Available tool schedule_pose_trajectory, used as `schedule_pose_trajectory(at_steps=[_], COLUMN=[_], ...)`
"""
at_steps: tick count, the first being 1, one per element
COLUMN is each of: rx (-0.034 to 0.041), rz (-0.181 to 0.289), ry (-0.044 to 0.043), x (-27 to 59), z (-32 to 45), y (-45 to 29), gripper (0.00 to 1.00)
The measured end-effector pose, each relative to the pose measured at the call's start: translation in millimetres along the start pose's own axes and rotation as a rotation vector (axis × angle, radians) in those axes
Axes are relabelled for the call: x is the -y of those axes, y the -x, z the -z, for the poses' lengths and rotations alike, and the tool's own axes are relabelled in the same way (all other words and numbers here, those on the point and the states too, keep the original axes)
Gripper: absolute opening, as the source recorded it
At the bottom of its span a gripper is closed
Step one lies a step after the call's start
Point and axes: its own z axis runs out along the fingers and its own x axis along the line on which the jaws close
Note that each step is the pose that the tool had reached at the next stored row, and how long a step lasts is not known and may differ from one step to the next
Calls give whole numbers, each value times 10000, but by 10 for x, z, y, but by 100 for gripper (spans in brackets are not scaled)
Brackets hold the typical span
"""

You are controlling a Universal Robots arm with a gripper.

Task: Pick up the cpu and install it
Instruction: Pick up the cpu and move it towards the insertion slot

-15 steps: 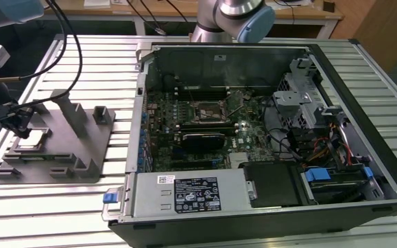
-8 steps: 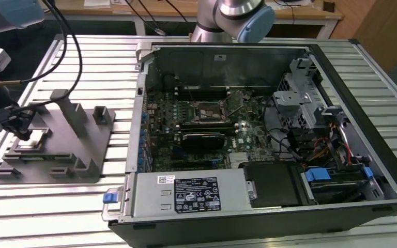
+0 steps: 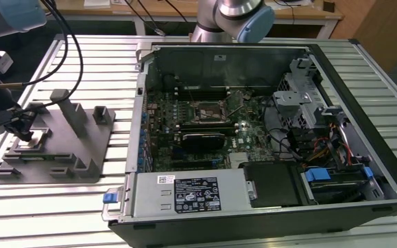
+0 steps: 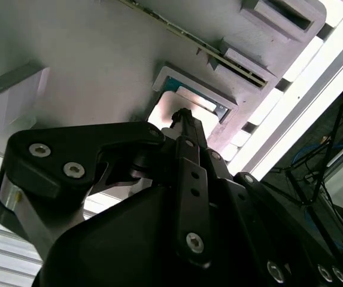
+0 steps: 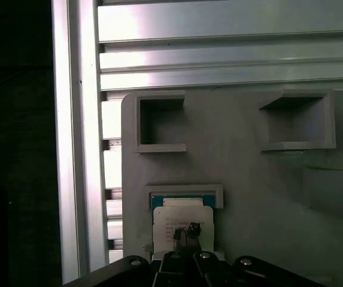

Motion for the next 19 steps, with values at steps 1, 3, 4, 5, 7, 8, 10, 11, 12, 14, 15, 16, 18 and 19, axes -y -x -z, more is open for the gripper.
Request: schedule_pose_trajectory(at_steps=[1, 3, 4, 5, 7, 8, 10, 11, 12, 14, 15, 16, 18, 19], rx=[0, -2, -3, -2, -1, -1, -1, -1, -1, -1, 0, -1, -1, -1], rz=[0, -1, 0, 0, -1, 0, 0, -1, -1, 0, -1, 0, -1, 0], ry=[0, -2, -2, -2, -1, 0, -1, -1, -1, -1, -1, 0, -1, -1], x=[-2, -4, -4, -4, -4, -4, -4, -5, -5, -5, -5, -5, -5, -5], z=[-7, -11, -11, -12, -13, -13, -13, -14, -14, -14, -15, -15, -15, -15], y=[-1, -1, -2, -2, -2, -2, -2, -2, -2, -2, -2, -2, -2, -2], gripper=[11, 11, 11, 11, 11, 11, 11, 17, 17, 23, 29, 35, 41, 47])
